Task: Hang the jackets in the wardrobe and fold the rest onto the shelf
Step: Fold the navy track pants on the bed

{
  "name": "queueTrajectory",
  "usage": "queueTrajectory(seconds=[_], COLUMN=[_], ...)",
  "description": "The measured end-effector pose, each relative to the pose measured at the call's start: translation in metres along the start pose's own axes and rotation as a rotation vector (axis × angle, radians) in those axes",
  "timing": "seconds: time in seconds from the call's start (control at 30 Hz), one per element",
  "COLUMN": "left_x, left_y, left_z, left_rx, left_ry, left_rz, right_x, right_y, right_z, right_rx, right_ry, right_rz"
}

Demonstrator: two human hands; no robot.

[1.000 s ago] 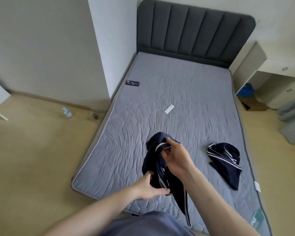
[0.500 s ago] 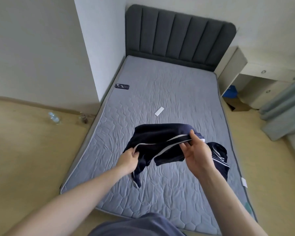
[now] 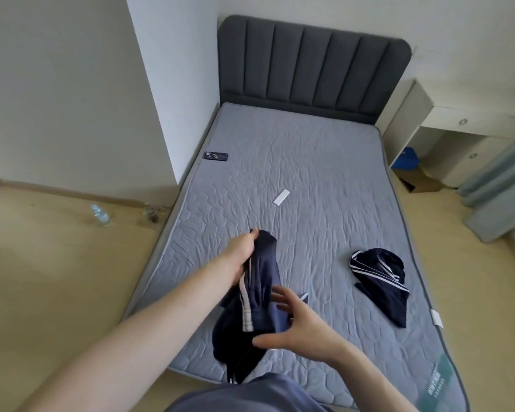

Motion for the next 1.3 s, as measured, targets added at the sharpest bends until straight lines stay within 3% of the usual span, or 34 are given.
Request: queueTrajectory(seconds=[0.07, 0.23, 0.43, 0.77, 0.9, 0.97, 1.07, 1.2, 1.3], left_x=[-0.004, -0.012, -0.027, -0.013, 0.013, 0.017, 0.015, 0.002, -0.013], left_y=[-0.004, 0.01, 0.023, 0.035, 0.015, -0.007, -0.033, -0.04, -0.041], left_z=[0.004, 0.012, 0.003, -0.022, -0.073, -0.102, -0.118, -0.086, -0.048], left_rx=[-0.169, -0.453, -0.573, -0.631, -0.404, -0.151, 0.266, 0.789, 0.734], left_ry=[-0.02, -0.131, -0.158, -0.134, 0.075, 0.24, 0.321, 0.216, -0.091], left_rz=[-0.073, -0.088, -0.084, -0.028, 0.007, 0.003, 0.094, 0.325, 0.315], right_x=[0.006, 0.035, 0.054, 0.056, 0.035, 0.026, 0.019, 0.021, 0.024], right_y=[0.013, 0.041, 0.03, 0.012, 0.012, 0.007, -0.005, -0.022, -0.031], right_z=[0.004, 0.015, -0.001, -0.014, -0.039, -0.053, -0.064, -0.067, -0.072], right_rx=[-0.162, -0.156, 0.107, 0.083, 0.217, 0.198, 0.061, -0.062, 0.026], right_ry=[0.009, 0.157, 0.36, 0.317, 0.389, 0.399, 0.336, 0.266, 0.276], right_rz=[0.027, 0.109, 0.052, -0.059, -0.067, -0.099, -0.097, -0.094, -0.073])
Point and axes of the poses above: each hand's wrist, its own x-axis towards the middle knuckle, its own z-axis out of the palm, y = z × x, the point moved 6 cm from there along x, towards the middle knuckle, and after that the axes turned 1 degree about z, right-handed, at the moved point
